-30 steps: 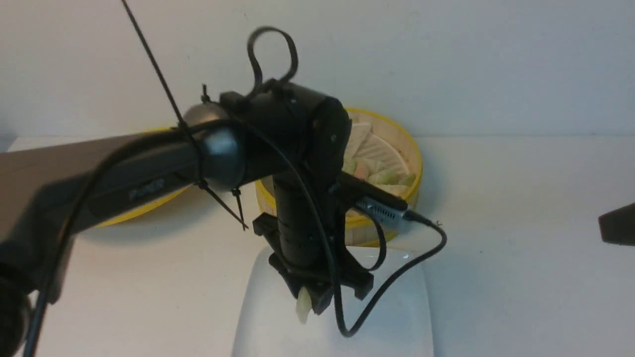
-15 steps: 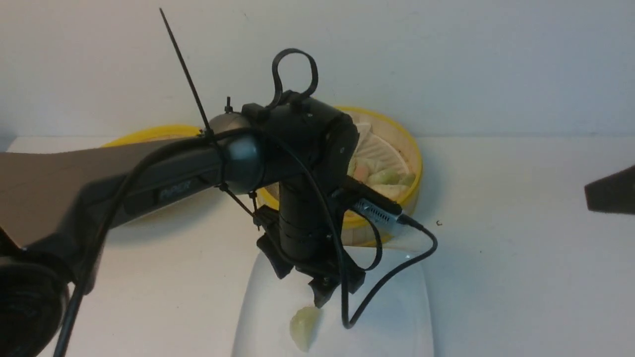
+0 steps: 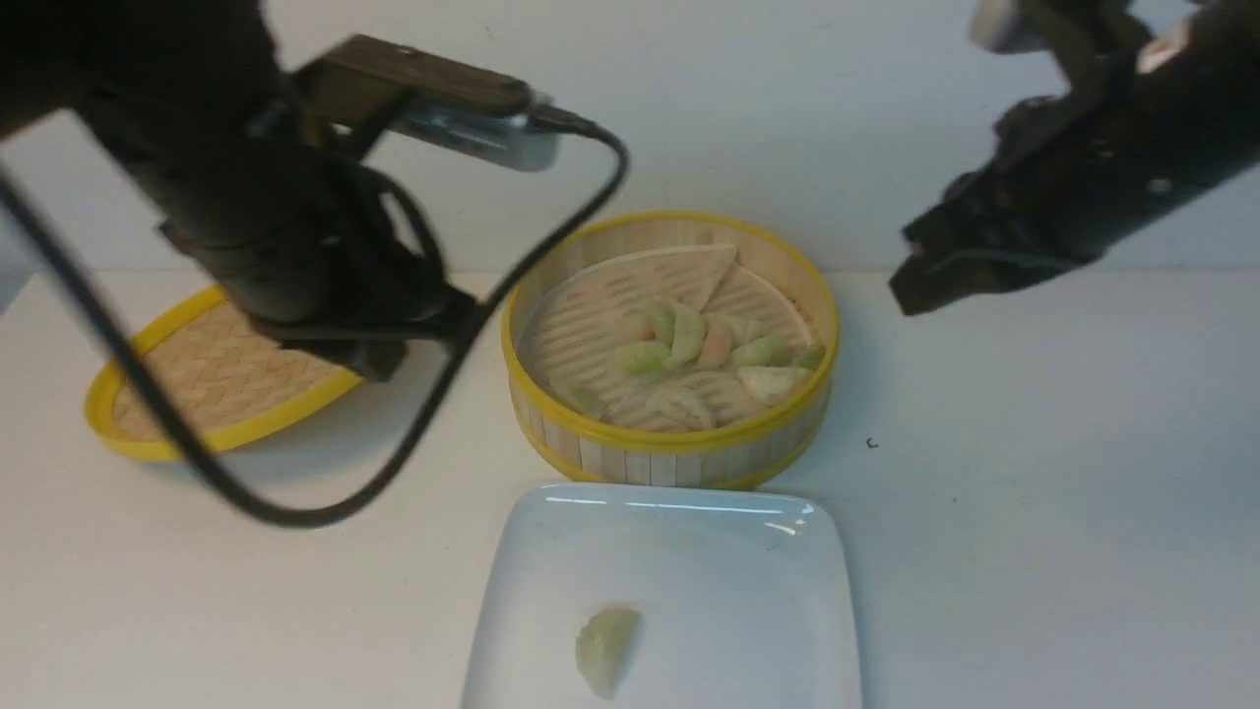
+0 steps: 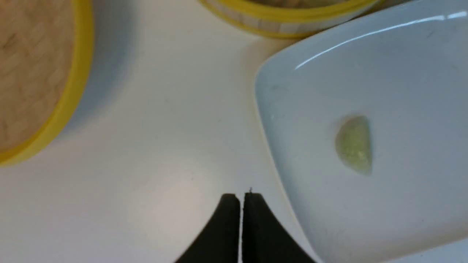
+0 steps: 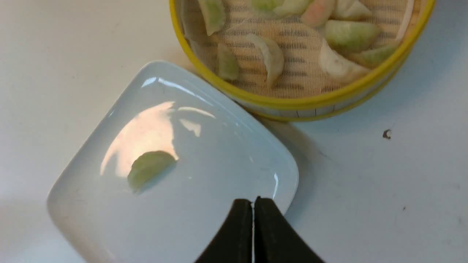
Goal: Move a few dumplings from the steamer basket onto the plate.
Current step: Use the right arm to grab a dumpling from inside the steamer
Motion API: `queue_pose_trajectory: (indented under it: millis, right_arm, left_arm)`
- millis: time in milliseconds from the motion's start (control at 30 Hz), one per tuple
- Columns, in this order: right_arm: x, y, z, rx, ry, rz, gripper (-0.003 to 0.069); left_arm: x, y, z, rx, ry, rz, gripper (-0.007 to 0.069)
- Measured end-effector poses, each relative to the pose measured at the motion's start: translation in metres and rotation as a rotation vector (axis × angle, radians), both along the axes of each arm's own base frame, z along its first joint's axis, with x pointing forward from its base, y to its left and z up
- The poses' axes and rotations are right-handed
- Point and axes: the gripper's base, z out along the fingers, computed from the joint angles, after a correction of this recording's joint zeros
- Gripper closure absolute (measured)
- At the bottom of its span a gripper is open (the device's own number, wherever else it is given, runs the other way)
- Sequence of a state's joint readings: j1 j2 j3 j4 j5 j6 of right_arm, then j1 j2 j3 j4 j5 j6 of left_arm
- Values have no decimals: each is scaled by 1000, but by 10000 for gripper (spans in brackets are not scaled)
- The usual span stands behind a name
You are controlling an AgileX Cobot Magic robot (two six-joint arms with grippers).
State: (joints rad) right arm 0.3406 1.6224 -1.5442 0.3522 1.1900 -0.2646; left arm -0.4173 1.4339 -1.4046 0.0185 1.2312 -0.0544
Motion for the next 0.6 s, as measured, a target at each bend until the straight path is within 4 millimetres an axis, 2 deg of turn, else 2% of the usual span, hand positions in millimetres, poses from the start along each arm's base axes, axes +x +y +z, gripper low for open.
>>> queue_pose_trajectory:
  millis: [100,133,200,233,333,467,600]
  right_arm:
    - [33,21,-20,-46,-8,24,599]
    - [36,22,-22,-48,-7,24,599]
    - [64,36,-43,-70,8,34,524]
    - [72,40,-47,-75,6,37,499]
    - [100,50,-78,-127,34,53,387]
    - [124,56,-106,-179,42,67,280]
    - [139,63,-136,-239,66,91,214]
  left_arm:
    - [-23,23,3,-6,-11,46,631]
    - [-24,23,4,-7,-12,46,631]
    - [-45,35,5,-12,-20,62,631]
    - [-52,37,5,-16,-22,62,631]
    - [-66,41,7,-35,-34,60,631]
    - [-75,43,13,-60,-58,58,631]
    - [-80,44,17,-72,-75,57,631]
